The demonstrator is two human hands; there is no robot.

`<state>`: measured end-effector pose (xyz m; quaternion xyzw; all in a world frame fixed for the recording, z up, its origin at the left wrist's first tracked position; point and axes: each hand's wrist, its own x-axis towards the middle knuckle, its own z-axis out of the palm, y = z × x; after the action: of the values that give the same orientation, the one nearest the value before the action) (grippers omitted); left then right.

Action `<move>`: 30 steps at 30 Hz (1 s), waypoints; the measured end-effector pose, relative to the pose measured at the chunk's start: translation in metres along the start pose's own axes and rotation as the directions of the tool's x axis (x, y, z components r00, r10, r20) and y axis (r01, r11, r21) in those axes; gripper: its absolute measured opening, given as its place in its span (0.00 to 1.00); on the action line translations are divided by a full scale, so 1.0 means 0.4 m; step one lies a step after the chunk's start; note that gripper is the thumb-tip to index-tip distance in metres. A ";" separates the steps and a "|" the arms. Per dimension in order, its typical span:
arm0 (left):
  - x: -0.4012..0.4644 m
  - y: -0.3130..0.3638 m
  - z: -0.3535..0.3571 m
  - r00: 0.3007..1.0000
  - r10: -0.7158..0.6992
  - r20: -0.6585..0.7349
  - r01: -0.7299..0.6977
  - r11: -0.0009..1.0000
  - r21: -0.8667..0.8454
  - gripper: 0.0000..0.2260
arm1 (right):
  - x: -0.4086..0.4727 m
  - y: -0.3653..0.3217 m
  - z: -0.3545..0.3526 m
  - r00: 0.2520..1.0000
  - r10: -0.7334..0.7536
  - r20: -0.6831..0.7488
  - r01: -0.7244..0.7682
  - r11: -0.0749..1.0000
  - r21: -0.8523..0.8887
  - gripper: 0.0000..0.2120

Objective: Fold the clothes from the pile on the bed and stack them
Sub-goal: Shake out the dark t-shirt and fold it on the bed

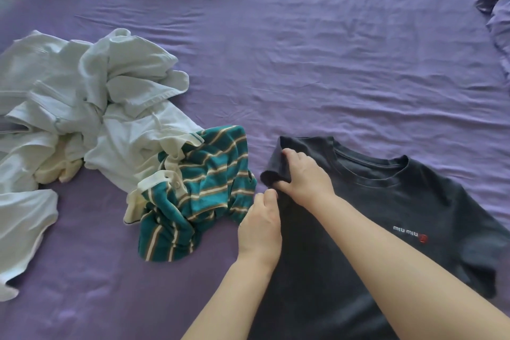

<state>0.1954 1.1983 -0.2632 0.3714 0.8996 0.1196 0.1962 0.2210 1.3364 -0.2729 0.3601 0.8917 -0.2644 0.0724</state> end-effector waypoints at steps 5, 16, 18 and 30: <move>-0.009 -0.002 -0.013 0.999 0.025 0.032 -0.025 1.000 0.007 0.11 | 0.015 -0.013 0.016 0.986 -0.033 -0.163 0.015 0.993 -0.114 0.19; -0.040 0.019 -0.023 0.983 0.181 0.030 -0.183 0.966 0.184 0.24 | 0.015 -0.005 -0.026 0.936 -0.127 -0.327 0.075 0.983 -0.169 0.12; -0.044 0.016 -0.012 0.977 0.211 0.029 -0.213 0.958 0.191 0.21 | 0.009 0.021 -0.034 0.928 -0.083 -0.363 0.061 0.996 -0.070 0.11; 0.012 0.053 0.054 0.947 0.248 0.204 -0.293 0.928 0.231 0.29 | -0.055 0.113 -0.035 0.942 -0.246 -0.229 0.193 0.954 -0.230 0.25</move>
<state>0.2150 1.2178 -0.2763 0.5235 0.8272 -0.0048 0.2041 0.2687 1.3578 -0.2730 0.2798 0.9506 -0.1293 -0.0365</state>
